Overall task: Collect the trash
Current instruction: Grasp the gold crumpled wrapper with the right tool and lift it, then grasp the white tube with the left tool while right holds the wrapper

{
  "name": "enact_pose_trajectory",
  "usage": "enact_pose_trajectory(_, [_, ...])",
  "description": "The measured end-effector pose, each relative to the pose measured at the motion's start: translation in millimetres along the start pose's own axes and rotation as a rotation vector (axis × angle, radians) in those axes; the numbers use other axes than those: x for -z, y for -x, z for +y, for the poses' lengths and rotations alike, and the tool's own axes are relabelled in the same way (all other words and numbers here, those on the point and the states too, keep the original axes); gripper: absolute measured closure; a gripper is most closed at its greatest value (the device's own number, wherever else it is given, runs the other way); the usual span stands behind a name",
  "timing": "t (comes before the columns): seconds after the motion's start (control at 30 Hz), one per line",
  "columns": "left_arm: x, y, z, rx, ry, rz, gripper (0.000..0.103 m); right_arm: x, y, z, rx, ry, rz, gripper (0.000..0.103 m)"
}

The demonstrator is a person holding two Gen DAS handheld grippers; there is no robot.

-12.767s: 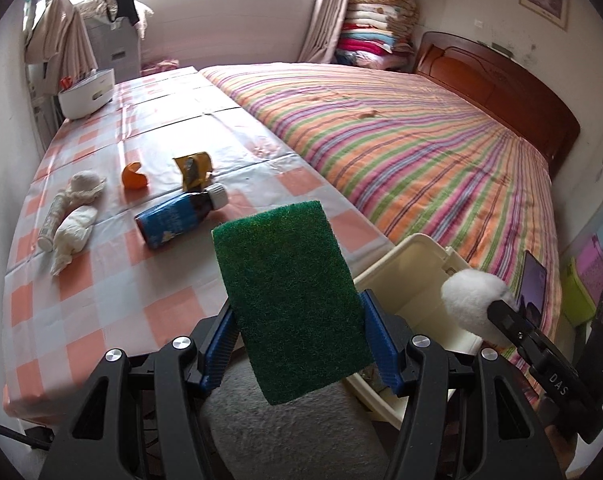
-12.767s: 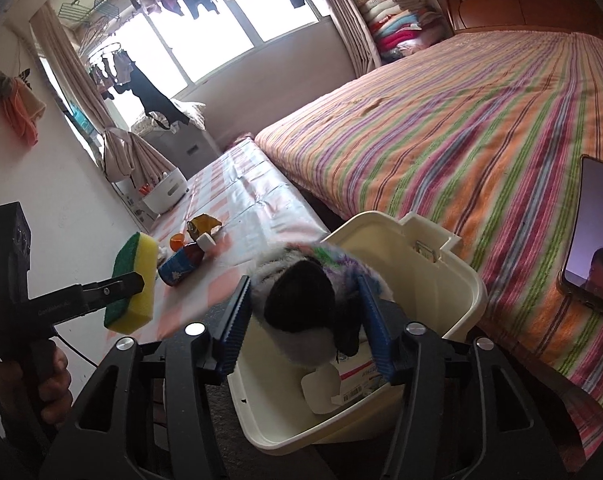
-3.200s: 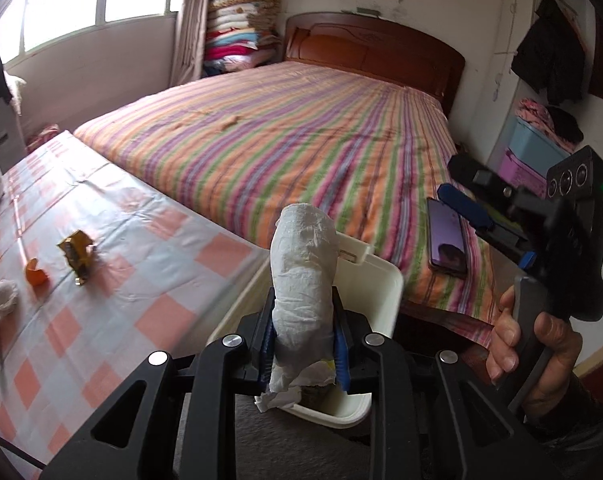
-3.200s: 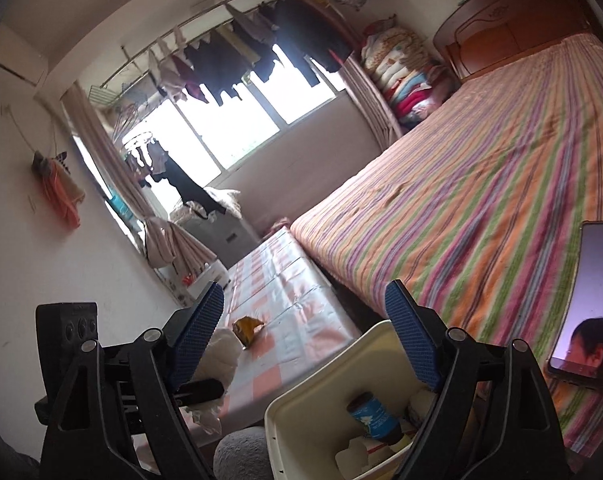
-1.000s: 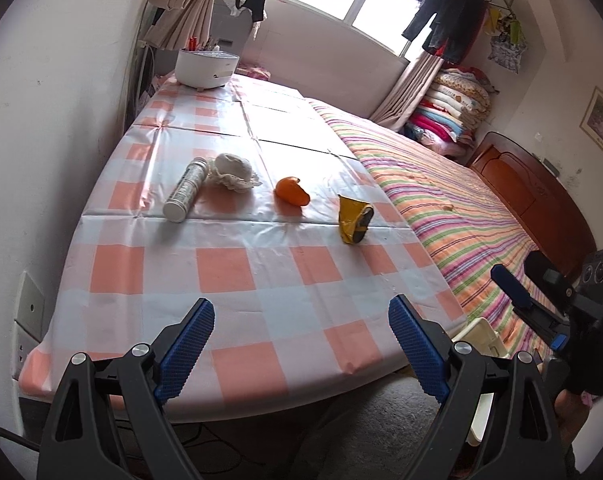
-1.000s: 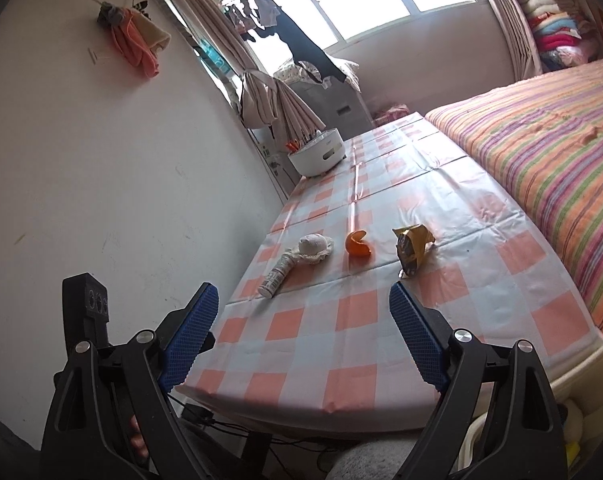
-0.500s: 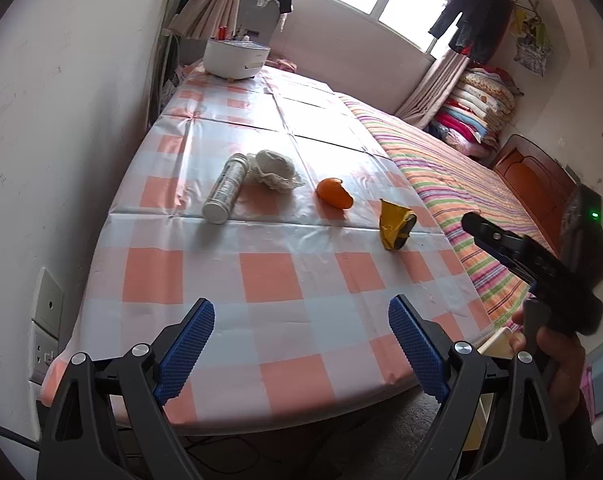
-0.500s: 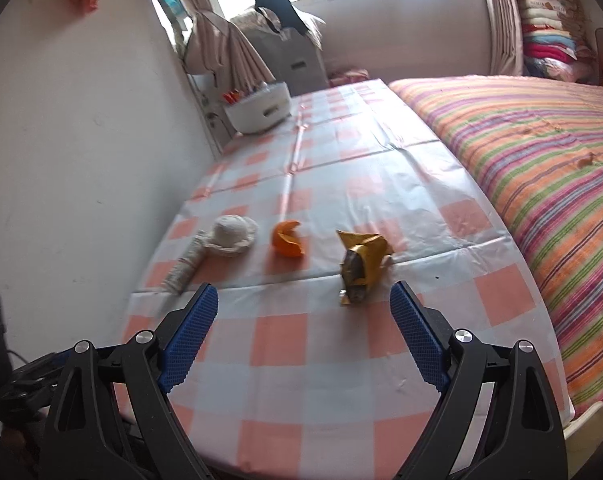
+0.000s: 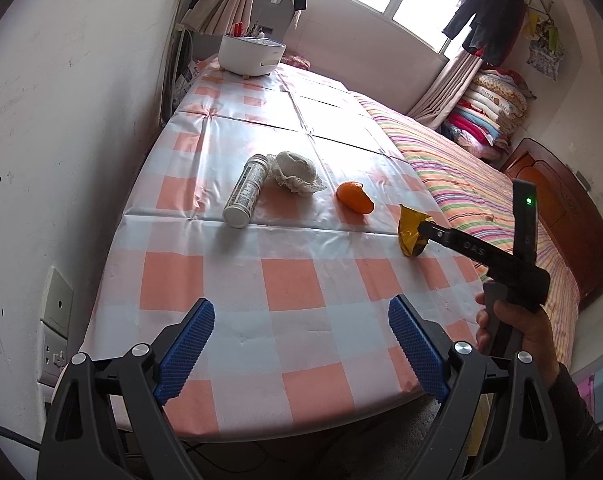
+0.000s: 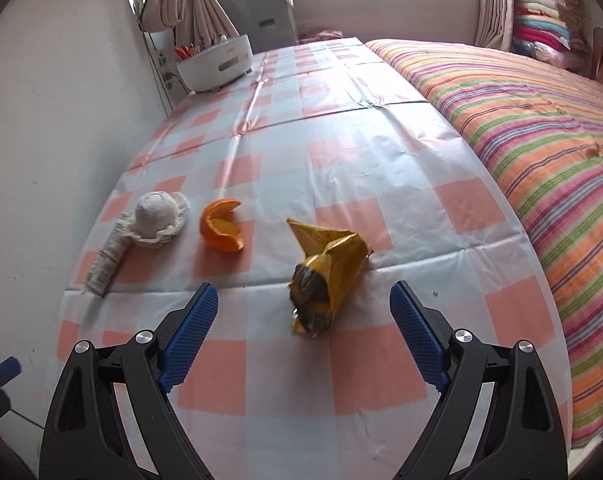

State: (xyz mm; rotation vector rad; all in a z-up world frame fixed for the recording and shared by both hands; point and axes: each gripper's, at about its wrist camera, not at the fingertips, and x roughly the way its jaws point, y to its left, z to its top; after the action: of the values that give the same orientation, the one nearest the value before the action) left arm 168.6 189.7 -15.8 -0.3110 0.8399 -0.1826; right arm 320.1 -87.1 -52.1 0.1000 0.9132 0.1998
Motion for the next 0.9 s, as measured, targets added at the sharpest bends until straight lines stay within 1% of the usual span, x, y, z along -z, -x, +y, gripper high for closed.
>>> enact_pose_trajectory(0.1, [-4.3, -3.1, 0.0, -0.011, -0.006, 0.006, 0.017, -5.8, -17.9, 0.2, 0.02, 0.02, 0.022, 0.016])
enact_pose_trajectory(0.13, [-5.6, -3.7, -0.3, -0.014, -0.009, 0.009, 0.017, -6.2, -24.1, 0.9, 0.029, 0.032, 0.033, 0.018])
enact_pose_trajectory(0.17, [-7.1, -4.8, -0.4, -0.018, -0.012, 0.011, 0.017, -7.2, -28.1, 1.2, 0.032, 0.039, 0.044, 0.025])
enact_pose_trajectory(0.2, [-9.1, -5.9, -0.1, -0.024, -0.013, 0.013, 0.017, -6.4, -33.1, 0.4, 0.031, 0.039, 0.051, 0.037])
enact_pose_trajectory(0.23, [-11.0, -7.0, 0.4, -0.028, -0.015, 0.013, 0.017, -6.8, -35.4, -0.4, 0.025, 0.038, 0.055, 0.044])
enact_pose_trajectory(0.27, [-13.0, -7.7, 0.2, -0.031, -0.019, 0.011, 0.017, -6.1, -40.2, -1.4, 0.019, 0.041, 0.072, 0.053])
enact_pose_trajectory(0.3, [-15.2, -9.0, -0.2, -0.037, -0.025, 0.013, 0.017, -5.9, -43.4, -3.0, 0.014, 0.038, 0.083, 0.067])
enact_pose_trajectory(0.37, [-20.3, -12.7, -0.4, -0.045, -0.033, 0.016, 0.017, -6.1, -45.6, -9.1, -0.01, 0.021, 0.088, 0.074])
enact_pose_trajectory(0.47, [-27.4, -18.7, 0.2, -0.046, -0.037, 0.025, 0.017, -5.7, -35.5, -14.4, -0.03, 0.012, 0.056, 0.081])
enact_pose_trajectory(0.53, [-33.6, -23.6, 2.9, -0.044, -0.034, 0.029, 0.017, -3.5, -21.2, -18.7, -0.062, 0.0, 0.023, 0.081])
enact_pose_trajectory(0.63, [-43.4, -35.5, 8.9, -0.065, -0.027, 0.055, 0.017, 4.2, 13.3, -22.8, -0.141, -0.035, -0.034, 0.081])
enact_pose_trajectory(0.73, [-52.8, -51.8, 11.4, -0.099, -0.049, 0.088, 0.017, 16.7, 54.1, -23.8, -0.219, -0.068, -0.094, 0.081])
enact_pose_trajectory(0.9, [-71.9, -91.4, 13.9, -0.128, -0.093, 0.155, 0.017, 45.6, 106.3, -23.3, -0.304, -0.114, -0.16, 0.081])
